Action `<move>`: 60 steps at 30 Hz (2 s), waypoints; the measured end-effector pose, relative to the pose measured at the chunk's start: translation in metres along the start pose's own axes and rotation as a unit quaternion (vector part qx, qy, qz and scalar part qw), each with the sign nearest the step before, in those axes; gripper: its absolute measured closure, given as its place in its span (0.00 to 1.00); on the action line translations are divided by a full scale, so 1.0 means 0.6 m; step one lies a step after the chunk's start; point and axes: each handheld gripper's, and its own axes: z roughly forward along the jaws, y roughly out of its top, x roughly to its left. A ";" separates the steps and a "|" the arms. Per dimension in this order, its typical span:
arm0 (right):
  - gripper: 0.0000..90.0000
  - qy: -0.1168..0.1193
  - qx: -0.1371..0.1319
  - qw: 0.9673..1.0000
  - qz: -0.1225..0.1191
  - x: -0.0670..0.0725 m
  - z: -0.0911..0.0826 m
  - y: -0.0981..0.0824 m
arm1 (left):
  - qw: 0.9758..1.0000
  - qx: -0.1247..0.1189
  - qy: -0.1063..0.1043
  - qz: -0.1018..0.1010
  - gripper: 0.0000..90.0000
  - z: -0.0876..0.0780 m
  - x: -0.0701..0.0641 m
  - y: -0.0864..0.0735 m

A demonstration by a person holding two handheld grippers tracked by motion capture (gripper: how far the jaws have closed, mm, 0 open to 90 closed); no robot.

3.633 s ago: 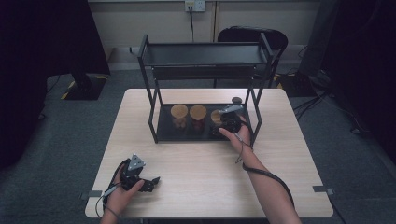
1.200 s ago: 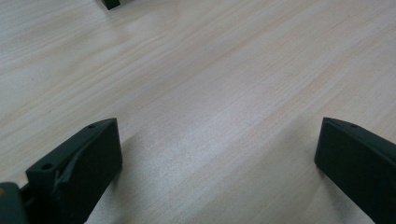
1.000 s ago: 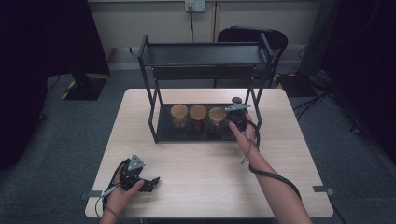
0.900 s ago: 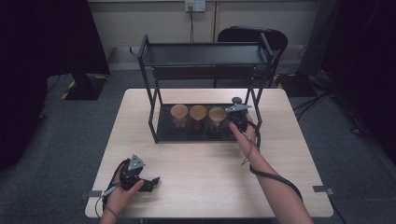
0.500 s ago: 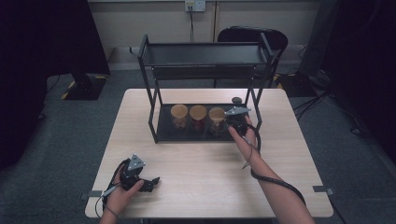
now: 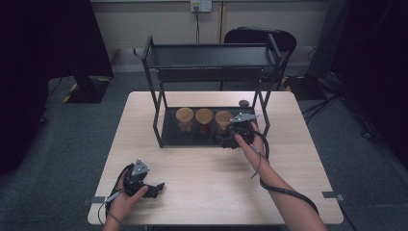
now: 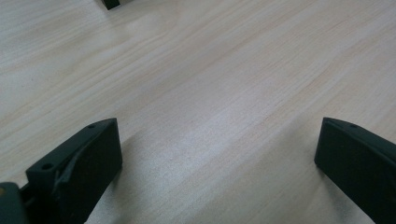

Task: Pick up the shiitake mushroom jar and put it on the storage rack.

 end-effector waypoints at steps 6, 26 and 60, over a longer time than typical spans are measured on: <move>0.03 0.006 -0.003 1.000 -0.003 0.003 -0.007 -0.008 | 1.000 0.000 0.000 0.000 0.00 0.000 0.000 0.000; 0.03 0.030 -0.014 0.999 0.004 -0.012 -0.044 -0.034 | 1.000 0.000 0.000 0.000 0.00 0.000 0.000 0.000; 0.03 0.063 -0.009 0.998 0.000 -0.017 -0.099 -0.093 | 1.000 0.000 0.000 0.000 0.00 0.000 0.000 0.000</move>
